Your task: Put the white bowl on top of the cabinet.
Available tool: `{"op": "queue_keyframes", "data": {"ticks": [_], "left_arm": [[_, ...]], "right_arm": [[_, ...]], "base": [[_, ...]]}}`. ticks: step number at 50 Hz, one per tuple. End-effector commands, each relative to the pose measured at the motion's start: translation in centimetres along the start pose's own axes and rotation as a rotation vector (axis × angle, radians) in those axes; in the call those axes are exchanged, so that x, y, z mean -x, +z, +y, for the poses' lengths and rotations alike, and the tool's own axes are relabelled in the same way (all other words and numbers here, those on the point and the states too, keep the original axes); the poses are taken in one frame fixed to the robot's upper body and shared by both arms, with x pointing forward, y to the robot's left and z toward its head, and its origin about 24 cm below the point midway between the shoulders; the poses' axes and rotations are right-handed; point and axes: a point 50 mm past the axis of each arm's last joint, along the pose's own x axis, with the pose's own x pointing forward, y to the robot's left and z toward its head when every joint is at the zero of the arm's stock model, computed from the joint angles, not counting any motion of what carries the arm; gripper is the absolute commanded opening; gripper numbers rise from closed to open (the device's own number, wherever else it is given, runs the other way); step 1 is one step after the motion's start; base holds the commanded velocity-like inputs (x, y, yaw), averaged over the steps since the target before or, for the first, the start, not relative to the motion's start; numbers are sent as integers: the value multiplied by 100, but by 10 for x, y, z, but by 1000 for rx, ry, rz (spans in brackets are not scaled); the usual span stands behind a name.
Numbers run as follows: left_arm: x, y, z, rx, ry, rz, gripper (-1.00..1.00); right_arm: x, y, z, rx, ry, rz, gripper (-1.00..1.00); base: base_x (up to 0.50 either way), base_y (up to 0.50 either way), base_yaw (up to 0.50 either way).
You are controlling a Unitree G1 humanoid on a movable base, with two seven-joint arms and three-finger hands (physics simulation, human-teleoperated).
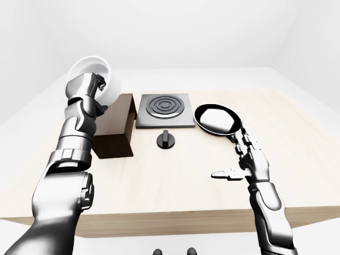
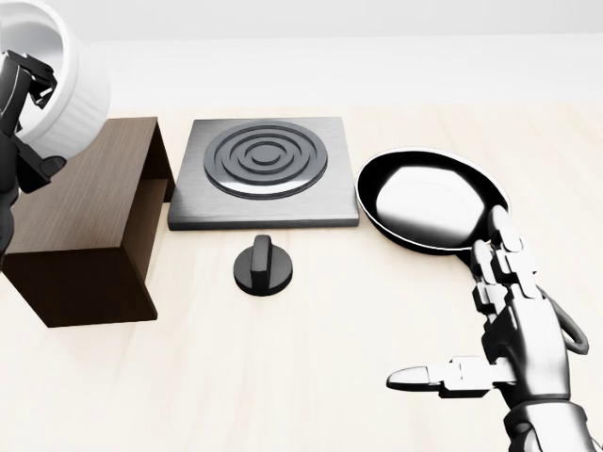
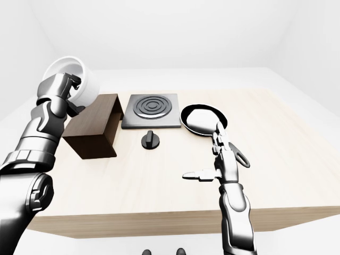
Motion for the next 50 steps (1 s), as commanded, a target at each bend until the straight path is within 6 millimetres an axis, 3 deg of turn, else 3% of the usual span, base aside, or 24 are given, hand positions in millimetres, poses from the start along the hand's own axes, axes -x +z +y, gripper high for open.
{"op": "queue_keyframes", "data": {"ticks": [1, 19, 30, 50], "left_arm": [[-2, -8, -3, -1, 63, 52, -100], [1, -10, -18, 0, 43, 76, -100], [6, -22, -31, -5, 20, 120, -100], [9, -25, -40, -4, 7, 133, -100]], "right_arm": [[0, -1, 0, 1, 0, 6, 100], [-1, -2, 0, 2, -1, 7, 100], [1, 0, 1, 6, 2, 3, 100], [1, -2, 1, 6, 4, 12, 100]], "base": [[0, 0, 0], [0, 0, 0], [0, 0, 0], [0, 0, 0]]}}
